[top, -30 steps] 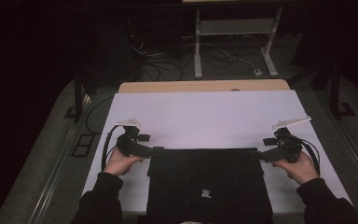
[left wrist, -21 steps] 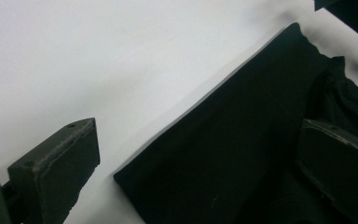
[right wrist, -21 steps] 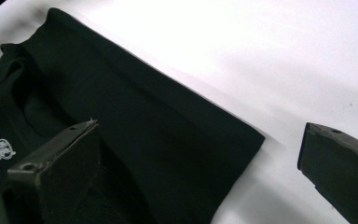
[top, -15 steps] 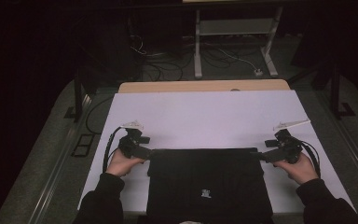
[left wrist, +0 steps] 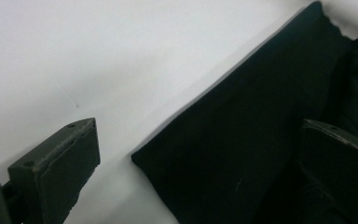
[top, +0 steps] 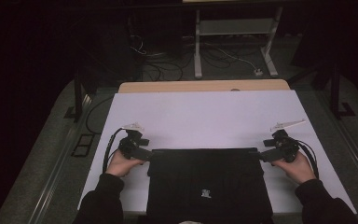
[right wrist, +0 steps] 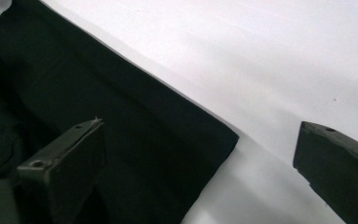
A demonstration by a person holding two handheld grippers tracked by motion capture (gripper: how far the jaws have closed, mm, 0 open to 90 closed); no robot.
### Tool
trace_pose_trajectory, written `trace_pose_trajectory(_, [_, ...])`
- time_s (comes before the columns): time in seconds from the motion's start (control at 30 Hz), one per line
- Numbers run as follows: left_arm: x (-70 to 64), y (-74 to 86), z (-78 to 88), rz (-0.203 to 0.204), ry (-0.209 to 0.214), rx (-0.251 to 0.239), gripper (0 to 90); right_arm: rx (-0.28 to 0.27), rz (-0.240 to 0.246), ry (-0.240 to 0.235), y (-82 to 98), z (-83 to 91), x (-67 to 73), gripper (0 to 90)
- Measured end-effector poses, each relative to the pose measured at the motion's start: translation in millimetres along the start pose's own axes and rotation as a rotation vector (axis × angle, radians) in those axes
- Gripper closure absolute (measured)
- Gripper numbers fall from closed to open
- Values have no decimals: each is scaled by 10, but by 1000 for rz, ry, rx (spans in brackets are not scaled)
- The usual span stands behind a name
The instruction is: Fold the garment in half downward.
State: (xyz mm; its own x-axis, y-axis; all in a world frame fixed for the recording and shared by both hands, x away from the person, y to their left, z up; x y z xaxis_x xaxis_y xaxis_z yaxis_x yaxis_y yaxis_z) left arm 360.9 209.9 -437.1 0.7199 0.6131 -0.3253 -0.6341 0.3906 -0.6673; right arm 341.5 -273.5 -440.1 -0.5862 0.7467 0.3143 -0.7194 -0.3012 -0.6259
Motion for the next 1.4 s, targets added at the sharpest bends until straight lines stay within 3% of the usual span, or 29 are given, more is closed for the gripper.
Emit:
trace_pose_trajectory(0.13, [5,2,-37,-6,-10,24,0,3,2,5,-1,-28,-16,67])
trace_pose_trajectory(0.37, [14,5,-63,-26,-32,48,75,5,0,-7,-2,-55,-65,136])
trace_pose_trajectory(0.53, [41,22,-76,-27,-26,65,142,20,-14,0,-1,-79,-67,216])
trace_pose_trajectory(0.63, [26,22,-84,-44,-53,60,223,11,-5,29,-7,-83,-69,330])
trace_pose_trajectory(0.73, [14,22,-103,-64,-72,77,283,17,-6,49,-6,-103,-71,376])
trace_pose_trajectory(0.97, [-12,20,-114,-85,-89,90,466,27,-6,28,-10,-152,-70,549])
trace_pose_trajectory(1.23, [-56,27,-123,-112,-127,104,647,43,13,35,-14,-168,-28,672])
trace_pose_trajectory(1.4, [-74,21,-113,-149,-109,89,789,58,-34,0,-19,-184,-38,763])
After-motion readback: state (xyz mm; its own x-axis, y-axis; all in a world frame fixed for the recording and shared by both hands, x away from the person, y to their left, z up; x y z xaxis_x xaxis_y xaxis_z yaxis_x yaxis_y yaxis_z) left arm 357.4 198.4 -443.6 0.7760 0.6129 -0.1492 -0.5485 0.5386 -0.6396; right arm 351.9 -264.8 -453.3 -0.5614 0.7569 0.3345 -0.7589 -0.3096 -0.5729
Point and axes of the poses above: each handheld gripper's, and its own axes: z roughly backward along the jaws, y roughly out of its underside, x roughly to its left, the point moved 1 cm from there along -z, roughly forward along the jaws, and after that the axes turned 1 degree about -z, right-handed, at the moved point
